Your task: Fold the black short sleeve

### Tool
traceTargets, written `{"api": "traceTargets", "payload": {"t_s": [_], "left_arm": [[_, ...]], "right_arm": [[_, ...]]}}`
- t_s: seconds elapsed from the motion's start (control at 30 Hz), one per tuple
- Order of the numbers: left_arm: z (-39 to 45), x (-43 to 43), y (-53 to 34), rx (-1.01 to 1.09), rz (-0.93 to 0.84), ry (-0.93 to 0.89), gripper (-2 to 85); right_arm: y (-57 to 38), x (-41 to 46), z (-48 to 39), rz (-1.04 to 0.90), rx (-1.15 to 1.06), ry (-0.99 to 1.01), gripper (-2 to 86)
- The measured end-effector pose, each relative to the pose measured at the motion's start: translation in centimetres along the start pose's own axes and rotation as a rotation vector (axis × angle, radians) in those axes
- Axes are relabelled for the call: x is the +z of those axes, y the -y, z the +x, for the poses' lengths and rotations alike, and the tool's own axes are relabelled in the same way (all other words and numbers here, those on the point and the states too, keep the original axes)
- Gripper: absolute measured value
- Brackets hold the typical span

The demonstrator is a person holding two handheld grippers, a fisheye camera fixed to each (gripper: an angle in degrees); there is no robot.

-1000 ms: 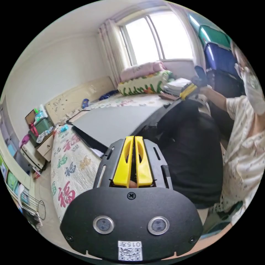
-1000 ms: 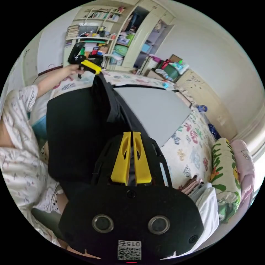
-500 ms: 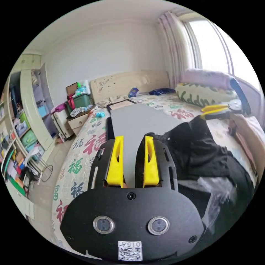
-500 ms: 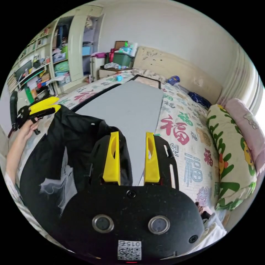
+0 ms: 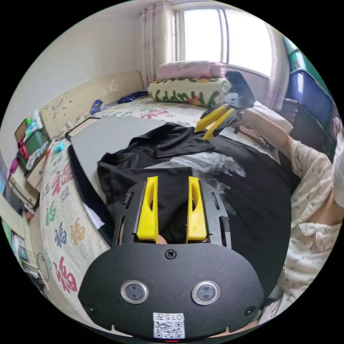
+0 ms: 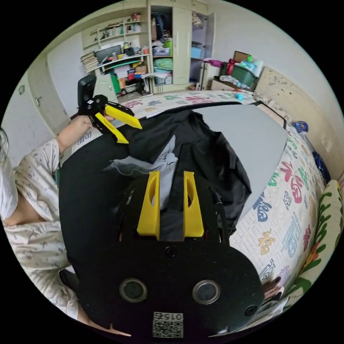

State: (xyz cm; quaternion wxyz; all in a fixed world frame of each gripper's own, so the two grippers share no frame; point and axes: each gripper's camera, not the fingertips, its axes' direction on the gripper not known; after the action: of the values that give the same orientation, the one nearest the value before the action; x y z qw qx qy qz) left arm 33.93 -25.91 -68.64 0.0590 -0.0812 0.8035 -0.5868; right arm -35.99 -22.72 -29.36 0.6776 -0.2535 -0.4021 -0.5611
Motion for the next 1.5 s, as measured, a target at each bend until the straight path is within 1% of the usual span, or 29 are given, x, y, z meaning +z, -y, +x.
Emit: {"api": "traceTargets", "payload": {"t_s": [0.07,0.13,0.17,0.23,0.27,0.3,0.33,0.4,0.47,0.5,0.57,0.6,0.63,0.67,0.7,0.73,0.8,0.83,0.87,0.93,0.97,1.03,1.13,1.23,1.3,1.43,1.5], "left_arm": [[2.4,2.5,1.9,0.065,-0.104,0.076,11.9],[2.4,4.4,2.5,0.061,-0.161,0.078,10.8],[2.0,4.4,2.5,0.044,-0.144,0.042,9.2],[1.1,4.3,2.7,-0.006,-0.159,0.048,5.7],[0.6,3.9,2.8,-0.027,-0.157,0.055,3.3],[0.3,3.7,2.8,-0.037,-0.157,0.059,2.8],[-0.6,2.8,2.6,-0.067,-0.145,0.071,1.9],[-2.8,0.1,1.6,-0.145,-0.091,0.125,1.2],[-7.8,-5.8,-1.9,-0.333,0.01,0.285,0.9],[-9.3,-7.6,-3.2,-0.395,0.041,0.34,0.9],[-14.8,-13.8,-9.6,-0.646,0.115,0.62,1.2],[-15.8,-14.8,-11.0,-0.687,0.108,0.688,1.5],[-17.7,-16.3,-13.3,-0.757,0.053,0.759,2.0],[-18.8,-17.8,-15.0,-0.822,0.027,0.763,3.0],[-18.7,-18.6,-15.6,-0.829,0.044,0.756,3.5],[-17.6,-20.4,-15.8,-0.811,0.1,0.743,4.2],[-15.8,-22.4,-14.2,-0.768,0.169,0.719,4.2],[-14.9,-22.7,-11.9,-0.717,0.191,0.661,3.3],[-14.2,-22.1,-8.9,-0.648,0.186,0.573,1.8],[-13.5,-19.8,-3.8,-0.574,0.144,0.463,1.1],[-13.1,-17.6,-0.4,-0.535,0.105,0.422,0.9],[-12.8,-13.7,4.2,-0.477,0.032,0.396,0.5],[-13.8,-7.2,9.8,-0.462,-0.122,0.435,-0.2],[-15.2,-2.8,13.2,-0.451,-0.238,0.41,-0.5],[-15.5,-2.4,14.9,-0.433,-0.251,0.446,-0.6],[-16.7,-2.9,17.4,-0.424,-0.28,0.503,-0.5],[-17.5,-3.4,18.1,-0.45,-0.286,0.528,-0.4]], "right_arm": [[1.0,1.2,-0.7,-0.029,-0.023,-0.094,11.0],[1.9,2.0,0.4,-0.064,-0.004,-0.072,11.1],[2.4,2.7,1.4,-0.097,0.008,-0.058,10.5],[3.0,3.8,3.2,-0.146,0.032,-0.067,9.1],[3.3,3.5,4.5,-0.11,0.057,-0.033,8.1],[3.5,3.4,5.2,-0.107,0.073,-0.029,6.1],[3.8,3.2,6.7,-0.098,0.104,-0.044,2.3],[3.6,1.9,9.3,-0.061,0.166,-0.086,1.1],[1.4,-2.1,14.7,0.045,0.334,-0.189,0.5],[0.4,-3.4,16.2,0.079,0.391,-0.232,0.5],[-4.9,-7.6,22.4,0.196,0.695,-0.435,0.8],[-6.3,-8.3,23.4,0.218,0.76,-0.483,1.2],[-8.3,-9.1,25.1,0.214,0.859,-0.538,2.0],[-9.3,-9.5,26.1,0.179,0.917,-0.563,3.3],[-9.5,-9.7,26.1,0.175,0.916,-0.572,4.0],[-9.2,-10.1,25.6,0.189,0.891,-0.588,4.3],[-7.2,-10.3,24.2,0.226,0.815,-0.582,3.5],[-4.8,-9.7,23.0,0.234,0.729,-0.543,2.3],[-2.0,-8.6,21.9,0.217,0.638,-0.48,0.9],[2.6,-5.8,20.4,0.172,0.539,-0.399,-0.1],[5.4,-3.4,19.4,0.139,0.479,-0.372,-0.5],[9.0,0.4,18.8,0.076,0.439,-0.387,-0.8],[12.5,5.9,20.5,-0.027,0.473,-0.43,-1.0],[13.7,9.9,22.9,-0.124,0.488,-0.493,-1.0],[13.9,11.9,24.5,-0.197,0.49,-0.538,-1.0],[13.7,14.2,26.8,-0.239,0.475,-0.652,-1.0],[13.7,15.6,27.3,-0.289,0.431,-0.737,-1.0]]}}
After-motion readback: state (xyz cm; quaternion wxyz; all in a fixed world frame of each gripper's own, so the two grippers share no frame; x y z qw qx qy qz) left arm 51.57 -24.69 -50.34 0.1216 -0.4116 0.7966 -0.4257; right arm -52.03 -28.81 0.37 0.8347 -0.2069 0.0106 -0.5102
